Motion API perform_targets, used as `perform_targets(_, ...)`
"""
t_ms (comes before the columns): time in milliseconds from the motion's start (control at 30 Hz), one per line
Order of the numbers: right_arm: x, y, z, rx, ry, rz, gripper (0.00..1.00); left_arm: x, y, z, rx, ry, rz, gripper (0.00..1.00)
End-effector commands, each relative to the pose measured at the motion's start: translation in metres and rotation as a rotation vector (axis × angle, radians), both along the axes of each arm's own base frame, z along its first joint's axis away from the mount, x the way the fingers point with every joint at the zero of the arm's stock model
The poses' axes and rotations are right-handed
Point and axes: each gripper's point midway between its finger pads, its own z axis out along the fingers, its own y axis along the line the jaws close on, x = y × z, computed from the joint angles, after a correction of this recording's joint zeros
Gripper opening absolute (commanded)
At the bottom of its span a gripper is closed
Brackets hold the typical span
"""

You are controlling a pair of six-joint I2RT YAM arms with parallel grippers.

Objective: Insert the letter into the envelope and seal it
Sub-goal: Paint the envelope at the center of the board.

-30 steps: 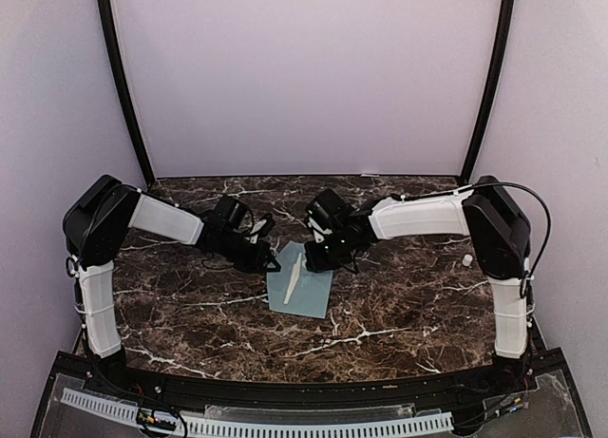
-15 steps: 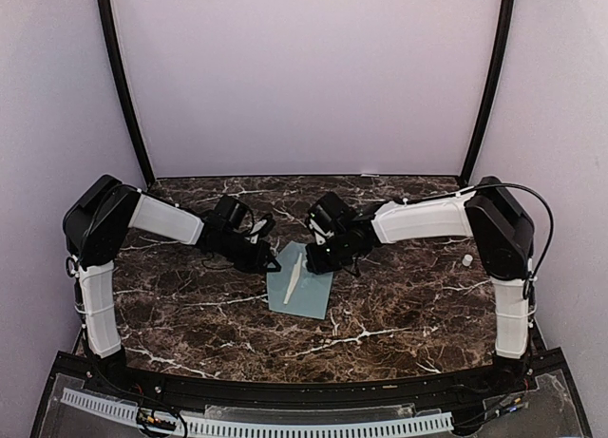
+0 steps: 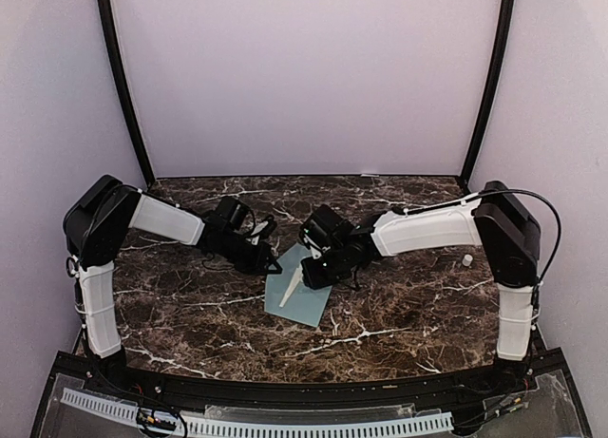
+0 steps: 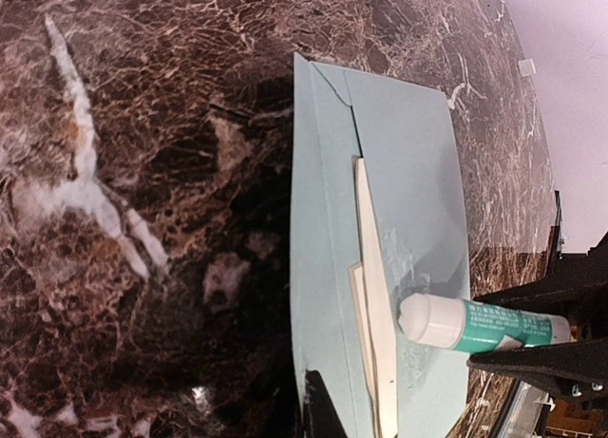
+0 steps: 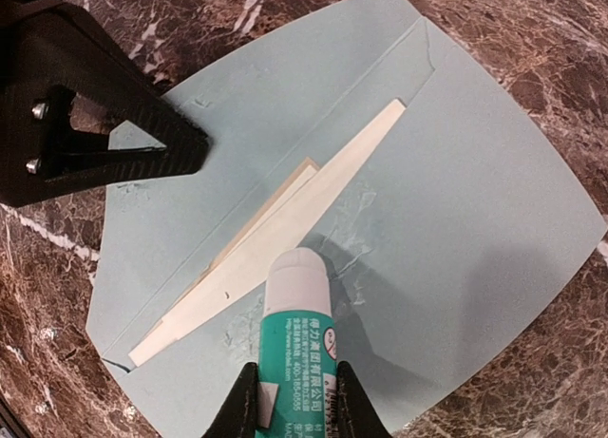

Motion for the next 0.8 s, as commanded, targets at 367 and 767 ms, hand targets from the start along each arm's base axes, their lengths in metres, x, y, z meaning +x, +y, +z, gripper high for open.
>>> perform_targets(367,-0.069,-0.012,-0.016,-0.093,0.154,0.069,0.0,-0.001,0.004,-0.007,0.041,0.006,-0.002,0.0)
perform_targets(767,-0.048,-0.012,-0.022,-0.106,0.136,0.021,0.0,-0.002,0.003,-0.006,0.033,0.007,-0.007,0.0)
